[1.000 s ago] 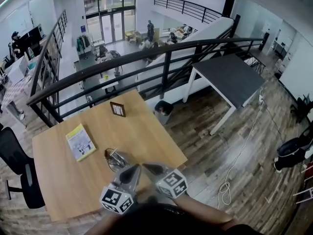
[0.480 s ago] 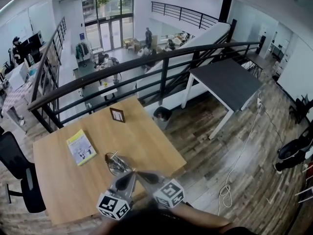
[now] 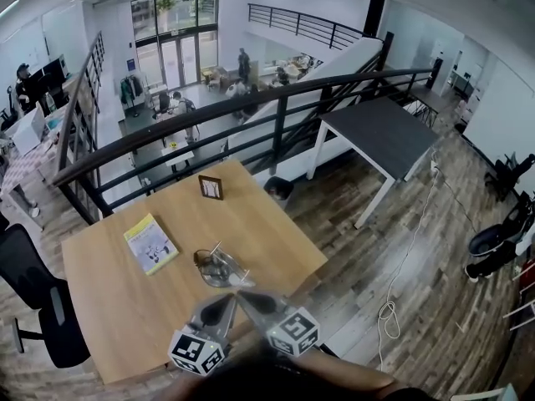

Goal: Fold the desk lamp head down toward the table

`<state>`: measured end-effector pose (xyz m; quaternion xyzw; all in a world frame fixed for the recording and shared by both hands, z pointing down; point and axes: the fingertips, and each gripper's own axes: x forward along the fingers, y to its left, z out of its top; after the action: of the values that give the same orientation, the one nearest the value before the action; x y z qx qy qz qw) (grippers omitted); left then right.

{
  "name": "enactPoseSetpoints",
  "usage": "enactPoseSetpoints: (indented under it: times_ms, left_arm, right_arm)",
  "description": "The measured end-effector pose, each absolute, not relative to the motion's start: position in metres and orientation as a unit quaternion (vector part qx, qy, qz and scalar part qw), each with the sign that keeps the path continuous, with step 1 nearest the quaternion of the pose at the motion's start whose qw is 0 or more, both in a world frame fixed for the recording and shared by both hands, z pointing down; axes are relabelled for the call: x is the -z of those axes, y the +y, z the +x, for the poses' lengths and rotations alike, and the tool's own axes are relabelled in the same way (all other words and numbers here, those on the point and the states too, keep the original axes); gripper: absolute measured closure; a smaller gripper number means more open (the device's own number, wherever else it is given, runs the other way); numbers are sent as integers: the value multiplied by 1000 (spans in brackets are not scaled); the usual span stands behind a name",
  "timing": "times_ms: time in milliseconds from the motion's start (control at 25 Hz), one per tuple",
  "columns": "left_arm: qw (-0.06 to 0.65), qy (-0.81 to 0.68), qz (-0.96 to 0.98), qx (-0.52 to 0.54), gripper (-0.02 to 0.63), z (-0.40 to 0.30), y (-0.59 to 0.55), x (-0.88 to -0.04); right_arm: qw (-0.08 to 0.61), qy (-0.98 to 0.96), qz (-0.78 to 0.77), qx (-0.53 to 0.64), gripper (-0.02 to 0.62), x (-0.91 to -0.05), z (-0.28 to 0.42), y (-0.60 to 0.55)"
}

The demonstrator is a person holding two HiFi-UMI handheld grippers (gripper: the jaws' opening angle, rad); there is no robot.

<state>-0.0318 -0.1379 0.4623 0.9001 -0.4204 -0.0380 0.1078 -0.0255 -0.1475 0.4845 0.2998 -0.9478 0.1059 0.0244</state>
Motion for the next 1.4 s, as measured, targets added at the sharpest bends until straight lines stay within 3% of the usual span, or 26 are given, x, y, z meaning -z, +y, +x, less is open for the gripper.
enactPoseSetpoints:
  times_ms: [720, 1080, 1400]
  left_arm:
    - [121, -379, 917, 37, 604, -112, 6, -475]
    - [105, -381, 918, 46, 604, -91, 37, -461]
    - [98, -391, 914, 49, 604, -23, 96, -462]
  right_arm:
    - [23, -923, 372, -90, 592, -488, -88, 3]
    - [20, -925, 376, -57, 592, -471, -69, 40]
    - [24, -929, 365, -56, 592, -480, -6, 101]
